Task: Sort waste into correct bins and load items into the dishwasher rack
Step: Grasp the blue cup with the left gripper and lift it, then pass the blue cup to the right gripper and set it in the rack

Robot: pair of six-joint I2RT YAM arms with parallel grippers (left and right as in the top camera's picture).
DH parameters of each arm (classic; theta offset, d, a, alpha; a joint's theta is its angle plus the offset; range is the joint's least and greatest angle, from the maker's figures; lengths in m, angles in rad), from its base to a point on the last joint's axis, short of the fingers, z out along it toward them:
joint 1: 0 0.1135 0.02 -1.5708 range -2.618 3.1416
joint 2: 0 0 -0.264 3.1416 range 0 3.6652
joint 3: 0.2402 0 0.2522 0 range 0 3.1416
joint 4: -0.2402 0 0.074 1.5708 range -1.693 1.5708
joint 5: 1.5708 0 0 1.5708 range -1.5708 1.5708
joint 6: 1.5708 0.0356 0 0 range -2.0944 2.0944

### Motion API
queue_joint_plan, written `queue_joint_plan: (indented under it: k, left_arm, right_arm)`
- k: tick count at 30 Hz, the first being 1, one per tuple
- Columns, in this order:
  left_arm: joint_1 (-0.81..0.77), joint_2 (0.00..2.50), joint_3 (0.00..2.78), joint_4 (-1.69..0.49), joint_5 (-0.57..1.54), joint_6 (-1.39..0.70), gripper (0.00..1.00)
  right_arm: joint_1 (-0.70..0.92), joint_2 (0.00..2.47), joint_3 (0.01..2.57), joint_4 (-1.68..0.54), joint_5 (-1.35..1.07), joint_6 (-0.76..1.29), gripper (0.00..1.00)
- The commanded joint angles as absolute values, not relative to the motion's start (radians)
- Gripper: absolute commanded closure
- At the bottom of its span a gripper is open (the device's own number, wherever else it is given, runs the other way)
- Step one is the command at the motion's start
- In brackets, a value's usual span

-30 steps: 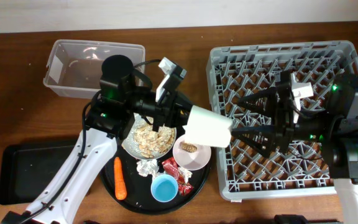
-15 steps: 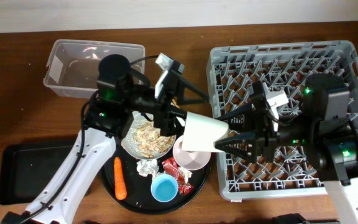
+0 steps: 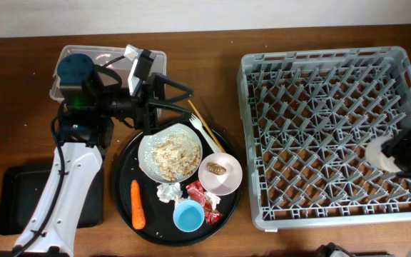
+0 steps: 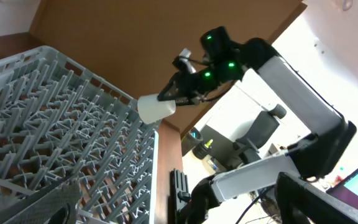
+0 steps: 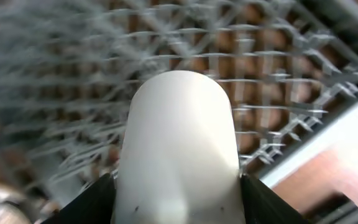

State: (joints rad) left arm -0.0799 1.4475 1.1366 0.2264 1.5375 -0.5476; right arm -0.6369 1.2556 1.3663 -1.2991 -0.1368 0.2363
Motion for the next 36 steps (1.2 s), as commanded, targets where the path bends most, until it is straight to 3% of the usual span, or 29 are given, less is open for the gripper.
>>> queue_joint_plan:
  k: [1,5,6,8,9,12,15,16,18,20,23,25,27,29,32,33,36]
  left_arm:
    - [-0.080,1.446,1.143,0.178,1.553,-0.544,0.04]
    - [-0.080,1.446,1.143,0.178,1.545,-0.522,0.04]
    - [-0.080,1.446,1.143,0.178,1.546,-0.522,0.04]
    - [-0.080,1.446,1.142,0.171,1.505,-0.522,0.05]
    - [-0.081,1.446,1.142,0.119,1.421,-0.496,0.08]
    - [-0.161,1.442,1.142,-0.491,0.736,-0.315,0.11]
    - [-0.350,1.396,1.145,-1.032,0.176,-0.344,0.26]
    - [-0.385,1.394,1.145,-1.155,0.125,-0.392,0.30]
    - [-0.418,1.357,1.145,-1.314,0.123,-0.484,0.37]
    - [-0.505,1.262,1.104,-1.378,0.123,-0.556,0.38]
    - [-0.668,1.248,0.917,-1.195,0.143,-0.638,0.37]
    - [-0.686,1.272,0.830,-1.074,0.141,-0.659,0.42]
    - [-0.686,1.317,0.785,-1.043,0.125,-0.659,0.64]
    - [-0.675,1.338,0.801,-1.037,0.107,-0.659,0.99]
    - [-0.498,1.331,1.073,-1.203,0.110,-0.489,0.99]
    - [-0.406,1.331,1.185,-1.211,0.216,-0.390,0.99]
    - [-0.092,1.346,1.244,-0.974,0.893,-0.180,0.99]
  right_arm:
    - [-0.716,1.424,1.383,-1.310,-0.077,0.278,0.44]
    - [-0.720,1.559,1.382,-1.343,-0.078,0.263,0.43]
    - [-0.720,1.572,1.382,-1.348,-0.078,0.263,0.17]
    - [-0.720,1.555,1.444,-1.386,-0.137,0.225,0.02]
    - [-0.720,1.528,1.575,-1.462,-0.168,0.214,0.01]
    - [-0.683,1.425,1.763,-1.537,-0.472,0.074,0.02]
    - [-0.399,1.359,1.762,-1.512,-0.497,0.035,0.00]
    - [-0.313,1.360,1.762,-1.511,-0.472,0.033,0.00]
    - [-0.222,1.360,1.762,-1.512,-0.452,0.038,0.00]
    - [-0.190,1.361,1.762,-1.512,-0.452,0.038,0.00]
    - [-0.190,1.365,1.762,-1.515,-0.452,0.038,0.00]
    - [-0.190,1.366,1.762,-1.515,-0.452,0.037,0.00]
    - [-0.190,1.366,1.762,-1.514,-0.451,0.037,0.00]
    - [-0.190,1.366,1.762,-1.515,-0.447,0.037,0.00]
    - [-0.190,1.370,1.761,-1.515,-0.435,0.036,0.02]
    - [-0.190,1.370,1.761,-1.520,-0.484,0.023,0.02]
    - [-0.145,1.370,1.761,-1.514,-0.776,-0.140,0.02]
